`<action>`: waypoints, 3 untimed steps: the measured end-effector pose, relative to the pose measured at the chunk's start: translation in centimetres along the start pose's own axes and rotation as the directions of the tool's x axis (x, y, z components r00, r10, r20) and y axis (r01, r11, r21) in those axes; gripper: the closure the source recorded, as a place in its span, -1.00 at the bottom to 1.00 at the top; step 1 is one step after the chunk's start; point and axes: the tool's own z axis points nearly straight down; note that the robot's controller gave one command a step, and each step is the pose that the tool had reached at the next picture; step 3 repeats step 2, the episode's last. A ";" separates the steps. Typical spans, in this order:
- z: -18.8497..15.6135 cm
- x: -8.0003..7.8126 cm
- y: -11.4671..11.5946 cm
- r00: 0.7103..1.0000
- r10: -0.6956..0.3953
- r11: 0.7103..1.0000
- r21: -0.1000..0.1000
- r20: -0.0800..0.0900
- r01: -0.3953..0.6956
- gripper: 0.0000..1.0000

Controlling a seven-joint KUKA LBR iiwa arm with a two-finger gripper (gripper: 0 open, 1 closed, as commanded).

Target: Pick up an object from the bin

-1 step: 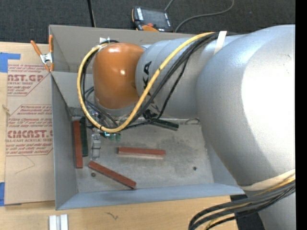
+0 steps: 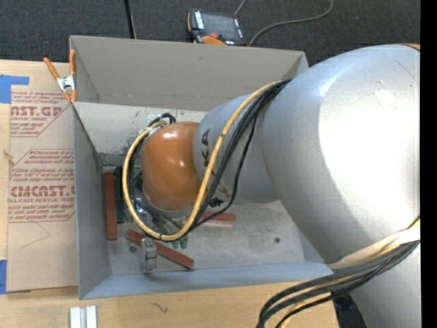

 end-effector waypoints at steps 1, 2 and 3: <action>-0.3 -0.2 0.1 1.000 0.000 1.000 -0.002 0.006 0.000 1.00; -14.6 -1.2 0.9 0.867 -0.499 0.867 0.004 0.013 0.499 1.00; -14.6 -1.2 0.9 0.867 -0.499 0.867 0.004 0.013 0.499 1.00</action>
Offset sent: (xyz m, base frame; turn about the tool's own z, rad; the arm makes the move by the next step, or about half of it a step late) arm 0.0000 0.0000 0.0000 0.0000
